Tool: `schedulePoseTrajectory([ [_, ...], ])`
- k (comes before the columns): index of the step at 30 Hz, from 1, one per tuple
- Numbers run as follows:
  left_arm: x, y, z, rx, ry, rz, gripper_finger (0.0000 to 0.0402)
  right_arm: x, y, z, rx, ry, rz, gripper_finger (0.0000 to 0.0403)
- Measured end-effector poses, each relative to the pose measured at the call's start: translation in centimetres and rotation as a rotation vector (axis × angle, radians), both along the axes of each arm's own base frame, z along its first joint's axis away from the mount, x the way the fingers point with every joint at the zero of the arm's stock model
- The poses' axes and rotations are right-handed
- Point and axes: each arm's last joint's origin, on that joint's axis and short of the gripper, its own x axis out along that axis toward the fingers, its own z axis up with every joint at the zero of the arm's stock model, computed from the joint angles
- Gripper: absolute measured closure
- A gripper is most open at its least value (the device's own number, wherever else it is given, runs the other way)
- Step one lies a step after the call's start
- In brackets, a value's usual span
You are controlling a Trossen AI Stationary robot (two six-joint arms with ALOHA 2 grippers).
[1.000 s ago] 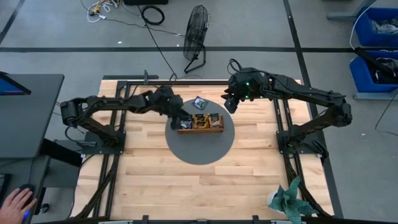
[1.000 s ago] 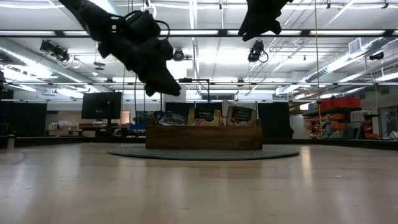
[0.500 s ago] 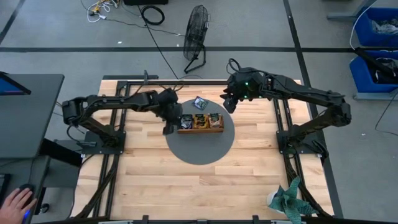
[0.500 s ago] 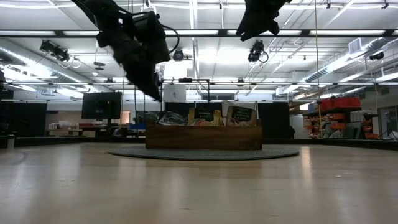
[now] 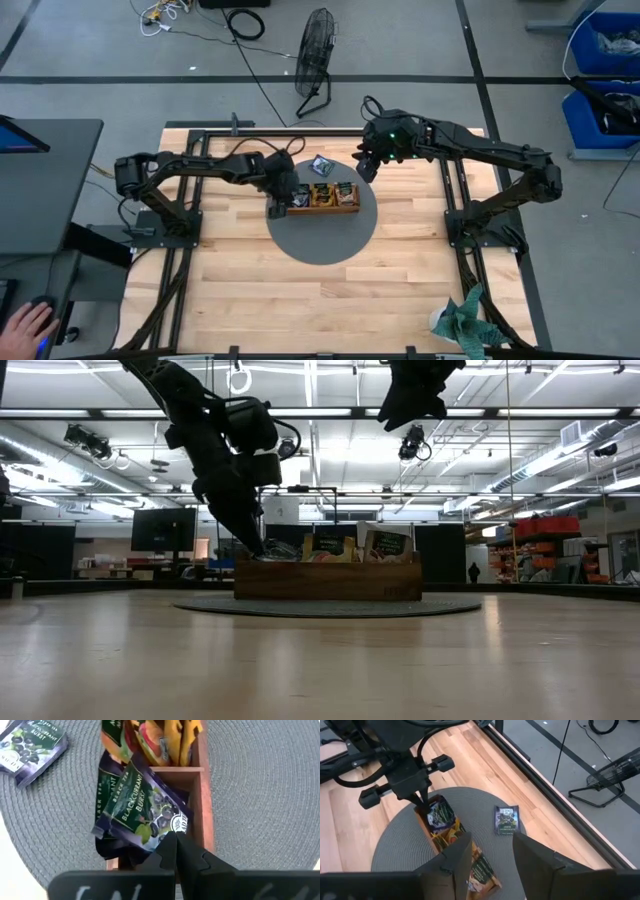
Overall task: Pick & Place Tea
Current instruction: Put the violet tea bag into the left section of the wooden organizer
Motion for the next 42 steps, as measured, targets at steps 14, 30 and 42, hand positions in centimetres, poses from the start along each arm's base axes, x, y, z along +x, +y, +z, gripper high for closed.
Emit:
schedulePoseTrajectory([
  [14,0.7,0.1,-1.3,-0.022,0.017,-0.010,0.0399,0.0,0.0,0.0,-0.007,-0.003,0.005,0.0252],
  [30,1.8,0.4,-0.4,-0.130,-0.033,0.145,0.0389,0.0,-0.3,0.1,-0.041,0.005,0.020,0.0252],
  [42,1.0,0.3,5.6,-0.254,-0.341,0.301,0.0369,1.1,-4.5,-1.4,0.094,-0.065,0.130,0.0252],
])
